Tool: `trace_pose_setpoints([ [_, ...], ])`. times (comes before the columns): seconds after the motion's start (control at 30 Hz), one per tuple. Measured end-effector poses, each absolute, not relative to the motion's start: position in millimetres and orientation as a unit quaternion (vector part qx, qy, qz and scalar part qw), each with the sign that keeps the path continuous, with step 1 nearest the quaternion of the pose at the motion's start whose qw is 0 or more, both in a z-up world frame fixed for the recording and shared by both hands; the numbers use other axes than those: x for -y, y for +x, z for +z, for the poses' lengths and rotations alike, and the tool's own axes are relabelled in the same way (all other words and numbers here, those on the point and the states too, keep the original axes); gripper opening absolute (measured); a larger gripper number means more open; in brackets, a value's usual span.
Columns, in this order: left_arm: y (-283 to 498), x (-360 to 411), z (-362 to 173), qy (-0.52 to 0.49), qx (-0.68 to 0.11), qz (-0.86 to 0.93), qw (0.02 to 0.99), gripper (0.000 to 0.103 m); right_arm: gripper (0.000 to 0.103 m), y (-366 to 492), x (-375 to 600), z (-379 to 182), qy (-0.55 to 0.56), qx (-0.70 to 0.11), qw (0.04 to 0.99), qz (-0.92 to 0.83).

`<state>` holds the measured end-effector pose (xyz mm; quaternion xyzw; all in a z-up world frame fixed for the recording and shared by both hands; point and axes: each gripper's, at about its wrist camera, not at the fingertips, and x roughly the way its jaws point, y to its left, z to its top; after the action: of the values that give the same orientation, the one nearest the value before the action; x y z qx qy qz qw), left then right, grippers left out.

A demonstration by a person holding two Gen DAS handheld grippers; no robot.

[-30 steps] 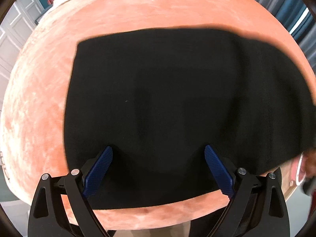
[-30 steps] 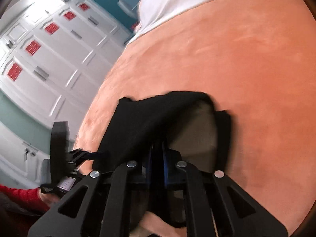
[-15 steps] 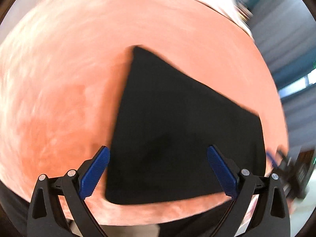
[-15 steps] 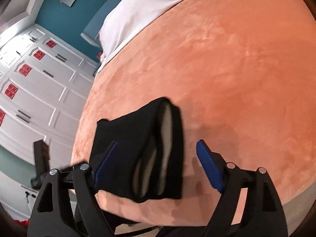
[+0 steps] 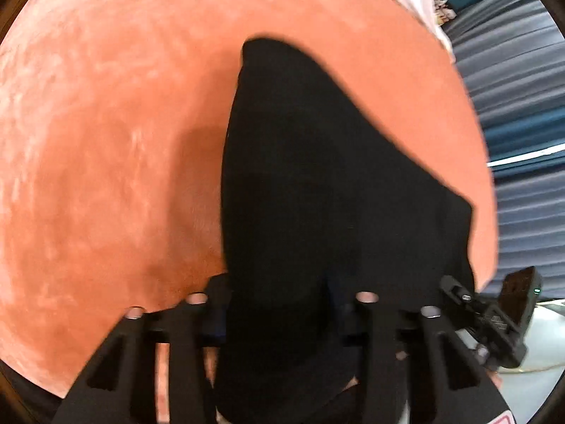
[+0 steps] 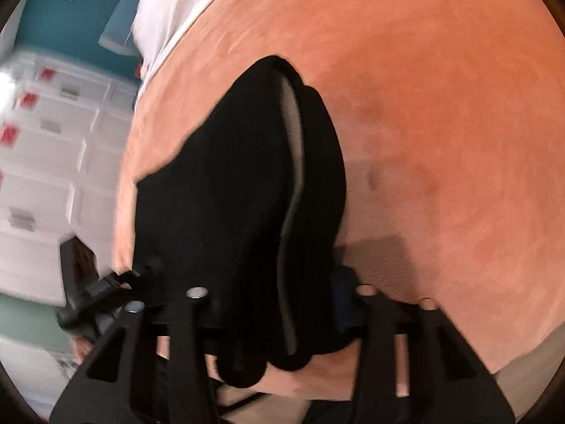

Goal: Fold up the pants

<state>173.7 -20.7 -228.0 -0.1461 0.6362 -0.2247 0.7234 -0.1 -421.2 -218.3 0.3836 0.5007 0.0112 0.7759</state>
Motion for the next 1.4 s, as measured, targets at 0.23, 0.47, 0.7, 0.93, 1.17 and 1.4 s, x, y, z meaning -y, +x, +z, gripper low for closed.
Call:
trace_pose_setpoints([
  [0.23, 162.6, -56.8, -148.8, -0.116, -0.584, -0.211, 0.775, 0.036, 0.032, 10.5, 355.3, -133.7, 0.351, -0.444, 0.817, 0.114],
  [0.47, 142.3, -99.5, -217.5, 0.012, -0.605, -0.071, 0.793, 0.056, 0.053, 22.0, 310.2, -229.9, 0.328, -0.549, 0.766, 0.061],
  [0.7, 112.9, -85.9, -141.4, -0.031, -0.514, -0.122, 0.849, 0.070, 0.026, -13.5, 356.3, -164.0, 0.287, -0.449, 0.846, -0.021],
  [0.93, 122.8, 2.1, -211.0, 0.050, -0.593, -0.123, 0.794, 0.070, 0.017, 21.4, 294.3, -186.7, 0.178, -0.493, 0.850, 0.046],
  [1.17, 136.3, 10.3, -230.0, 0.064, -0.615, -0.101, 0.779, 0.078, 0.017, 42.8, 261.0, -193.2, 0.179, -0.503, 0.836, 0.127],
  [1.4, 138.2, 12.1, -243.8, 0.076, -0.609, -0.103, 0.783, 0.085, 0.027, 54.2, 289.4, -199.2, 0.207, -0.504, 0.833, 0.096],
])
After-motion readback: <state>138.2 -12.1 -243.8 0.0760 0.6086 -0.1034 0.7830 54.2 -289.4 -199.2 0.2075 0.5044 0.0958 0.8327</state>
